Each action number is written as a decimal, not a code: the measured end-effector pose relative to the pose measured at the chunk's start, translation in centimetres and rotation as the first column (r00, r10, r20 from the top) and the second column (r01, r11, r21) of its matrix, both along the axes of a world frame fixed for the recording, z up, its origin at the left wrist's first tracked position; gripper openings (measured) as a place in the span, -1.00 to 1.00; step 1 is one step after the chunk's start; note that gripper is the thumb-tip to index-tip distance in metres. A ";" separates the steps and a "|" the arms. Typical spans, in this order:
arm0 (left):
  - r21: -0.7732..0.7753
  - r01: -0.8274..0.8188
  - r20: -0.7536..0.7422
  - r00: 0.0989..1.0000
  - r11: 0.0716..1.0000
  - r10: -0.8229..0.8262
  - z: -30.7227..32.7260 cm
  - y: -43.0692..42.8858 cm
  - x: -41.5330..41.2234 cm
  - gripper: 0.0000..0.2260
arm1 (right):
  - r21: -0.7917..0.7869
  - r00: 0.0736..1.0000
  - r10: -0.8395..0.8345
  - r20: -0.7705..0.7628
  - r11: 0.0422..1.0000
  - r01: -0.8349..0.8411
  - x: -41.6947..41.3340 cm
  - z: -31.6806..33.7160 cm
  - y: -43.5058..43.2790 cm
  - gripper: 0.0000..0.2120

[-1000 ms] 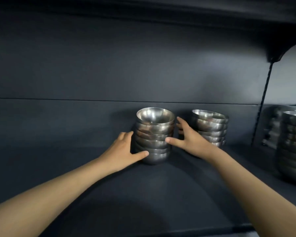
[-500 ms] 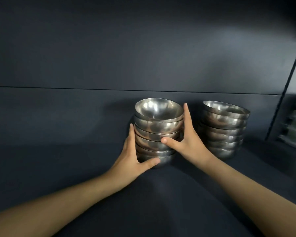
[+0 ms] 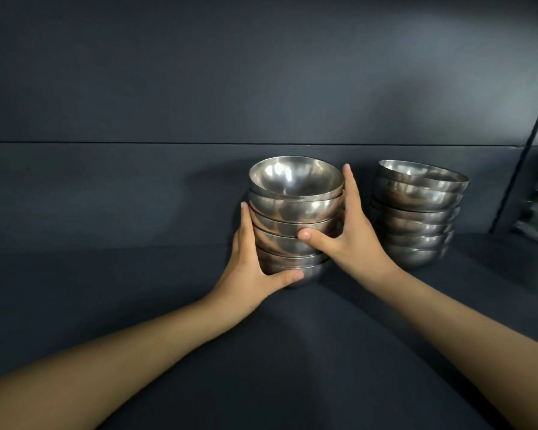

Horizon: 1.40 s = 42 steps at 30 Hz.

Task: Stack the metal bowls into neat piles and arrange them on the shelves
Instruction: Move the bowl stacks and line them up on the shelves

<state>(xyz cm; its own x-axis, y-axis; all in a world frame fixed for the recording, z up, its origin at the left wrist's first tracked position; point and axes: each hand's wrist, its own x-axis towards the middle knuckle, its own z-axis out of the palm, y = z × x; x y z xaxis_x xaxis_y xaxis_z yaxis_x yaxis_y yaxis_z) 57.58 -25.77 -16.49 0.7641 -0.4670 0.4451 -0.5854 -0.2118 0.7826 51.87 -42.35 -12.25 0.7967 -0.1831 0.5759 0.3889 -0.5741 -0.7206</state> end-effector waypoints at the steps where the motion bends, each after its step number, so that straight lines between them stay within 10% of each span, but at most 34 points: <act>1: -0.011 0.005 -0.004 1.000 1.000 -0.005 0.0 0.1 -0.1 0.08 | -0.002 1.000 -0.007 0.005 1.000 0.007 -0.2 0.2 0.1 0.18; 42: -0.202 -0.227 -0.058 0.974 0.953 0.220 -0.3 22.8 -40.6 0.15 | -0.042 0.964 0.264 0.044 0.964 -0.262 -35.5 0.1 21.7 0.15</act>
